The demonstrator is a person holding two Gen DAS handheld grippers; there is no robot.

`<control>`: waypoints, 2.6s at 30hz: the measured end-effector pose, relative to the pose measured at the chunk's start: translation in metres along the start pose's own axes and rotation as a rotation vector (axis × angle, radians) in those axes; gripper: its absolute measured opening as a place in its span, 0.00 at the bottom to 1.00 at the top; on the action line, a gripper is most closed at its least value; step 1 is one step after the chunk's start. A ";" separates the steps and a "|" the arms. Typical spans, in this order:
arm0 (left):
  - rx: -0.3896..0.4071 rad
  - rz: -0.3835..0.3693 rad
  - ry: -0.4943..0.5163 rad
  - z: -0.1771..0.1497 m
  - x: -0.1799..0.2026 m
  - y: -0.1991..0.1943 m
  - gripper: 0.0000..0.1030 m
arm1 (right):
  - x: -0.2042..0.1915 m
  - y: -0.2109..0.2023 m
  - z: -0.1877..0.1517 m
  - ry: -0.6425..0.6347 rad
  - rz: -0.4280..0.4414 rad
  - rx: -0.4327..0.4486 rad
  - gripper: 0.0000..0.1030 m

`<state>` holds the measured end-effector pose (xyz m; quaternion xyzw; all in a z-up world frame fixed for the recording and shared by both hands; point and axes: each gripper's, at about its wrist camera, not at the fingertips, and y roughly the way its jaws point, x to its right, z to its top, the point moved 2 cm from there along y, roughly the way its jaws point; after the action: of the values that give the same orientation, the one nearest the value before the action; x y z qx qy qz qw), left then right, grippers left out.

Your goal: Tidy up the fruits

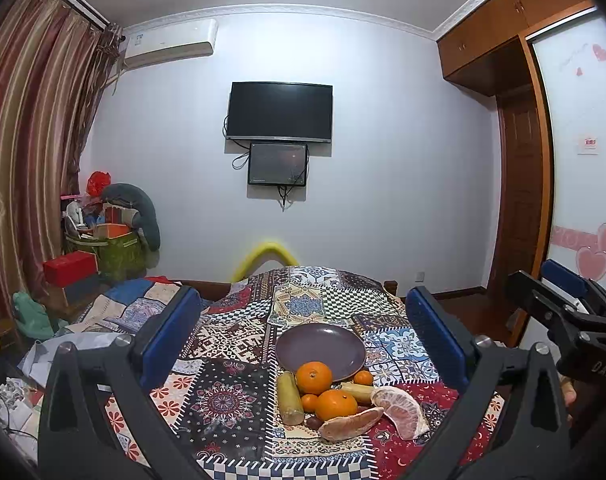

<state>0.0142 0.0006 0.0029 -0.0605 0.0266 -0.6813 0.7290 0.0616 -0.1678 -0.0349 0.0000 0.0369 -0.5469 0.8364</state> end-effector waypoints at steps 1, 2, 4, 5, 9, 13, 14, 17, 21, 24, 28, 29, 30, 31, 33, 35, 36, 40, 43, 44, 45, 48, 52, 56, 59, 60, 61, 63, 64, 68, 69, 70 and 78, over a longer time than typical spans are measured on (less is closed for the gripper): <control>0.001 0.000 0.001 0.000 0.000 0.000 1.00 | 0.000 -0.001 0.000 0.001 0.000 0.001 1.00; 0.003 0.000 0.001 0.001 0.000 0.000 1.00 | 0.000 -0.001 0.000 0.001 0.001 0.002 1.00; 0.004 -0.002 0.002 0.002 0.000 -0.001 1.00 | 0.001 -0.001 0.000 0.002 0.002 0.002 1.00; 0.005 -0.003 0.004 0.002 0.001 -0.001 1.00 | 0.000 -0.001 0.000 0.002 0.001 0.003 1.00; 0.010 -0.001 0.009 0.001 0.003 -0.002 1.00 | 0.000 0.000 0.001 0.000 -0.001 0.004 1.00; 0.012 0.001 0.009 0.002 0.003 -0.002 1.00 | -0.001 -0.001 0.001 -0.001 0.000 0.005 1.00; 0.012 0.001 0.009 0.002 0.003 -0.002 1.00 | -0.002 -0.001 0.000 -0.001 -0.001 0.005 1.00; 0.012 0.000 0.009 0.001 0.003 -0.002 1.00 | 0.000 0.000 0.000 0.002 0.000 0.003 1.00; 0.012 0.002 0.007 0.001 0.003 -0.002 1.00 | 0.000 -0.001 0.000 0.004 0.002 0.001 1.00; 0.012 0.003 0.008 0.001 0.003 -0.002 1.00 | 0.000 -0.001 0.000 0.003 0.002 0.001 1.00; 0.011 0.004 0.007 0.000 0.002 -0.002 1.00 | 0.000 -0.001 -0.001 0.004 0.002 0.001 1.00; 0.009 0.004 0.006 0.000 0.001 -0.001 1.00 | 0.000 0.000 -0.001 0.006 0.002 -0.001 1.00; 0.008 0.004 0.005 -0.001 0.001 0.000 1.00 | 0.001 0.001 0.000 0.007 0.002 -0.002 1.00; 0.007 0.005 0.004 -0.001 0.000 0.001 1.00 | 0.001 0.001 -0.001 0.008 0.004 -0.004 1.00; 0.001 0.004 0.004 -0.002 -0.001 0.004 1.00 | 0.002 0.002 -0.002 0.011 0.005 -0.008 1.00; -0.010 -0.006 0.007 -0.004 0.000 0.008 1.00 | 0.004 0.004 -0.004 0.012 0.002 -0.017 1.00; -0.019 -0.010 0.007 -0.006 -0.001 0.011 1.00 | 0.004 0.005 -0.005 0.012 -0.001 -0.021 1.00; -0.083 -0.025 0.014 -0.018 -0.002 0.031 1.00 | 0.007 0.021 -0.015 0.002 -0.013 -0.079 1.00; -0.152 -0.026 0.031 -0.032 -0.002 0.054 1.00 | 0.015 0.041 -0.030 -0.007 -0.025 -0.153 1.00; -0.172 -0.021 0.038 -0.037 -0.001 0.062 1.00 | 0.019 0.050 -0.038 -0.003 -0.018 -0.192 1.00; -0.191 -0.019 0.044 -0.042 -0.002 0.070 1.00 | 0.022 0.057 -0.045 0.002 -0.011 -0.220 1.00; -0.255 -0.017 0.060 -0.059 -0.006 0.095 1.00 | 0.031 0.072 -0.062 -0.003 -0.009 -0.280 1.00; -0.360 -0.036 0.057 -0.083 -0.013 0.129 0.95 | 0.046 0.096 -0.084 0.001 -0.003 -0.367 0.99; -0.451 -0.032 0.069 -0.110 -0.016 0.160 0.86 | 0.061 0.120 -0.108 0.011 -0.009 -0.467 0.86; -0.507 -0.020 0.058 -0.128 -0.018 0.178 0.75 | 0.066 0.128 -0.124 0.015 -0.006 -0.520 0.78; -0.531 -0.018 0.054 -0.134 -0.018 0.184 0.74 | 0.068 0.130 -0.128 0.017 -0.002 -0.530 0.73; -0.552 -0.023 0.048 -0.140 -0.018 0.191 0.74 | 0.069 0.133 -0.132 0.017 0.001 -0.548 0.68; -0.587 -0.045 0.031 -0.149 -0.019 0.200 0.68 | 0.070 0.136 -0.141 0.012 0.002 -0.573 0.65; -0.596 -0.051 0.030 -0.153 -0.018 0.203 0.68 | 0.070 0.136 -0.144 0.009 0.006 -0.580 0.63; -0.611 -0.079 0.036 -0.163 -0.011 0.209 0.67 | 0.068 0.138 -0.155 0.002 0.048 -0.611 0.62; -0.616 -0.093 0.036 -0.164 -0.010 0.209 0.67 | 0.068 0.142 -0.158 0.004 0.060 -0.620 0.62; -0.623 -0.107 0.036 -0.165 -0.007 0.209 0.67 | 0.067 0.145 -0.162 0.008 0.076 -0.637 0.62; -0.661 -0.162 0.069 -0.172 0.016 0.213 0.67 | 0.068 0.154 -0.190 0.041 0.118 -0.746 0.62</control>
<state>0.2058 -0.0106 -0.1936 -0.2722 0.2656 -0.6934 0.6120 0.2176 -0.1604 -0.2349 -0.2916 0.2500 -0.4465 0.8082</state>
